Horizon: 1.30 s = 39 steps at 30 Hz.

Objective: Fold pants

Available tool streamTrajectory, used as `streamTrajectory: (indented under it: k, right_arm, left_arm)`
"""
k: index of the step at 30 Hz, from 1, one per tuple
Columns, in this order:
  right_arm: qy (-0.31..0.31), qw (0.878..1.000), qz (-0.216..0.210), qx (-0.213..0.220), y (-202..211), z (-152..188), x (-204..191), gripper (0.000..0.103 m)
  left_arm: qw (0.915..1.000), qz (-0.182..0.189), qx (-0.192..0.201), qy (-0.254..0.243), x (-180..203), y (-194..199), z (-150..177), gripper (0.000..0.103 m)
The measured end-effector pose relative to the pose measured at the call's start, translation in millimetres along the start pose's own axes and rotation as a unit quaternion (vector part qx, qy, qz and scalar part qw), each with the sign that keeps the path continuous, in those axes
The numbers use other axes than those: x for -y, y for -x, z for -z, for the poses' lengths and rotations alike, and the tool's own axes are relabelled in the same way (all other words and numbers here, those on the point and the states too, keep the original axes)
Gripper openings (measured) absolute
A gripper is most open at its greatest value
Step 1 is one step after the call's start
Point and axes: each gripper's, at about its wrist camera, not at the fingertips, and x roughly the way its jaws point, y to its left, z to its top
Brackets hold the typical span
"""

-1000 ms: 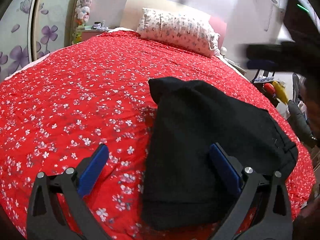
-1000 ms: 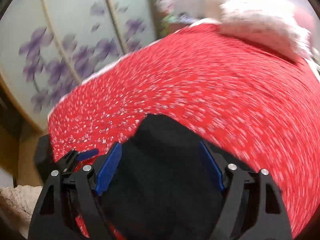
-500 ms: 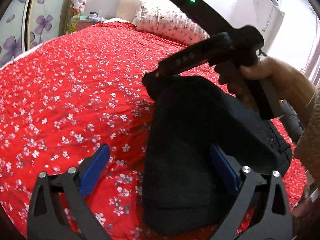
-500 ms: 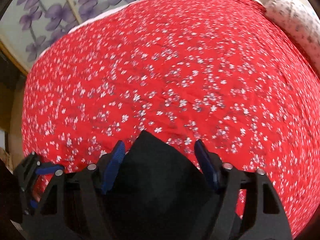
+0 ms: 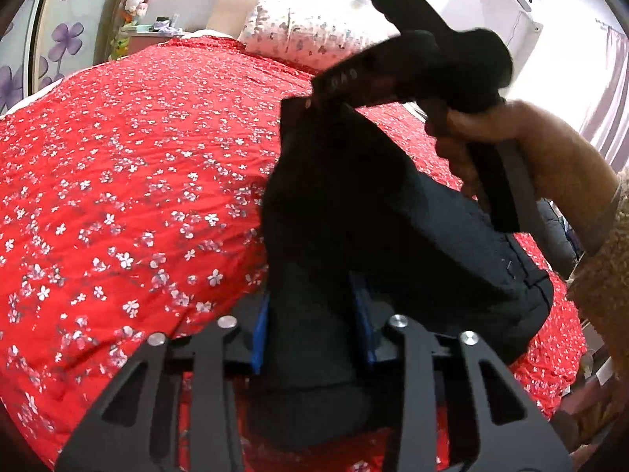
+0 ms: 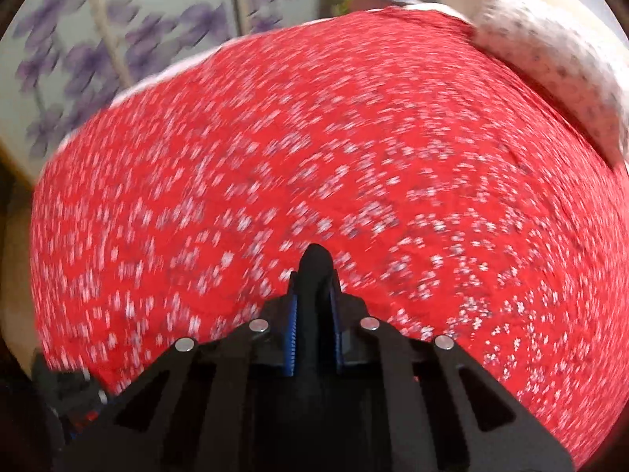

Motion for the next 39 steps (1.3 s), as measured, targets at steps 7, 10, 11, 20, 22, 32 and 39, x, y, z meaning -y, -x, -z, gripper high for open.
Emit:
streamTrajectory:
  k: [7, 10, 11, 20, 22, 32, 39]
  right_arm:
    - [-0.035, 0.999, -0.008, -0.010, -27.8, 5.8, 10.0, 0.013]
    - [-0.020, 1.000, 0.014, -0.015, -33.1, 11.4, -1.2, 0.018]
    - [-0.015, 1.000, 0.024, -0.009, -30.8, 10.2, -4.7, 0.025]
    - [-0.124, 0.988, 0.022, 0.086, 48.6, 36.3, 38.0, 0.061]
    - [-0.162, 0.981, -0.005, 0.110, 68.4, 51.4, 54.6, 0.061]
    - [-0.216, 0.976, -0.018, -0.032, 15.1, 99.2, 77.2, 0.069]
    - [-0.266, 0.964, -0.019, 0.009, 44.9, 122.4, 97.6, 0.070]
  left_arm:
    - [1.0000, -0.003, -0.001, 0.002, -0.7, -0.1, 1.6, 0.032]
    - [0.9997, -0.004, -0.002, 0.023, -9.8, 2.7, 1.1, 0.048]
    - [0.9995, -0.003, -0.002, 0.032, -12.8, 4.5, 0.7, 0.052]
    - [0.9975, -0.029, 0.049, 0.042, -15.0, 46.4, -21.2, 0.079]
    - [0.9974, -0.039, 0.057, 0.018, -4.0, 48.4, -29.6, 0.080]
    - [0.9948, -0.064, -0.056, -0.057, 39.3, -26.8, -38.8, 0.083]
    - [0.9960, -0.054, -0.069, -0.013, 15.1, -31.5, -27.5, 0.090]
